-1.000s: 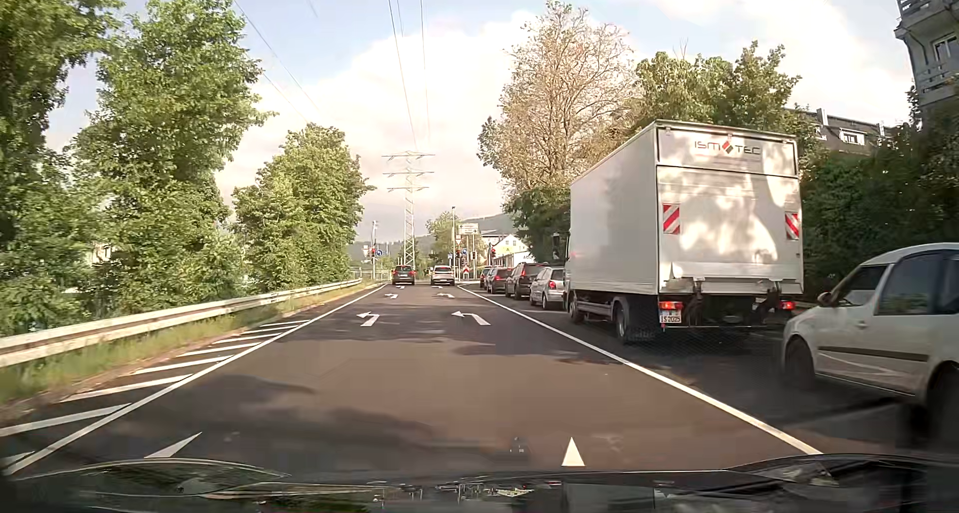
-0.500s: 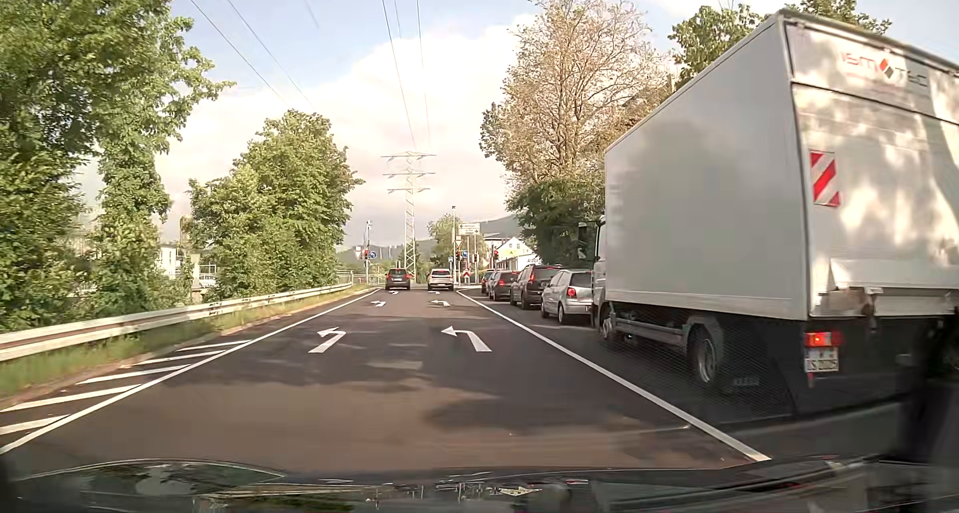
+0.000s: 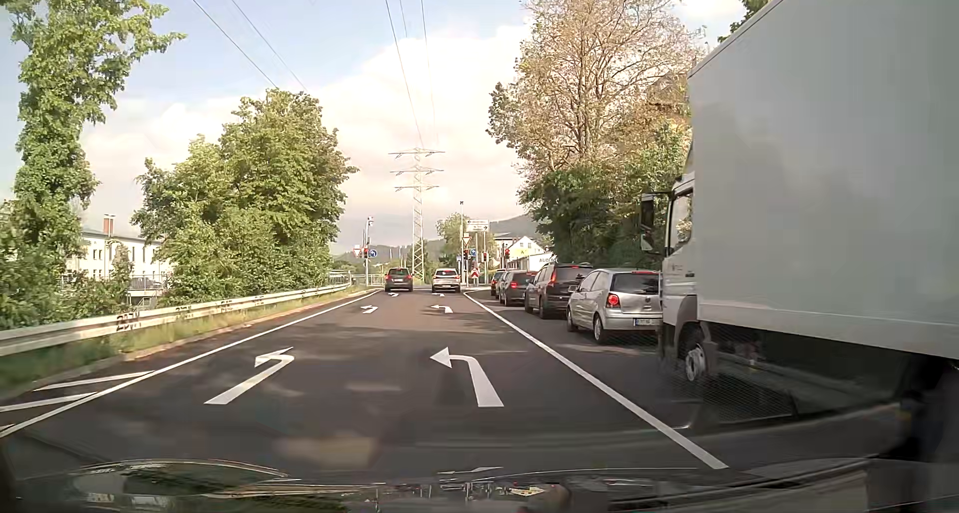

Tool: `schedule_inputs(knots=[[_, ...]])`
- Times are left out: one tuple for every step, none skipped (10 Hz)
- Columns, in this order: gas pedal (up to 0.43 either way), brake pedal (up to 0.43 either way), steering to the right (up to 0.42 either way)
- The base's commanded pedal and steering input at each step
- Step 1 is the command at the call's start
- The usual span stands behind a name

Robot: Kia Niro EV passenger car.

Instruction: Follow the waypoints while adhering to traffic rules and regulations

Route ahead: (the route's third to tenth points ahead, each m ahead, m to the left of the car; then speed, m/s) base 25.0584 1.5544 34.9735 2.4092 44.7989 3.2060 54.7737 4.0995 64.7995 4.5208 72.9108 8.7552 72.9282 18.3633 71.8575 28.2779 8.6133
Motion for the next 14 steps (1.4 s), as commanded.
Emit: schedule_inputs(knots=[[0.0, 0.0, -0.028], [0.0, 0.0, -0.03], [0.0, 0.0, -0.03], [0.0, 0.0, -0.03], [0.0, 0.0, -0.03], [0.0, 0.0, -0.029], [0.0, 0.0, -0.029], [0.0, 0.018, -0.028], [0.0, 0.049, -0.027], [0.0, 0.067, -0.027], [0.0, 0.098, -0.026], [0.0, 0.122, -0.025], [0.0, 0.128, -0.023], [0.0, 0.14, -0.021]])
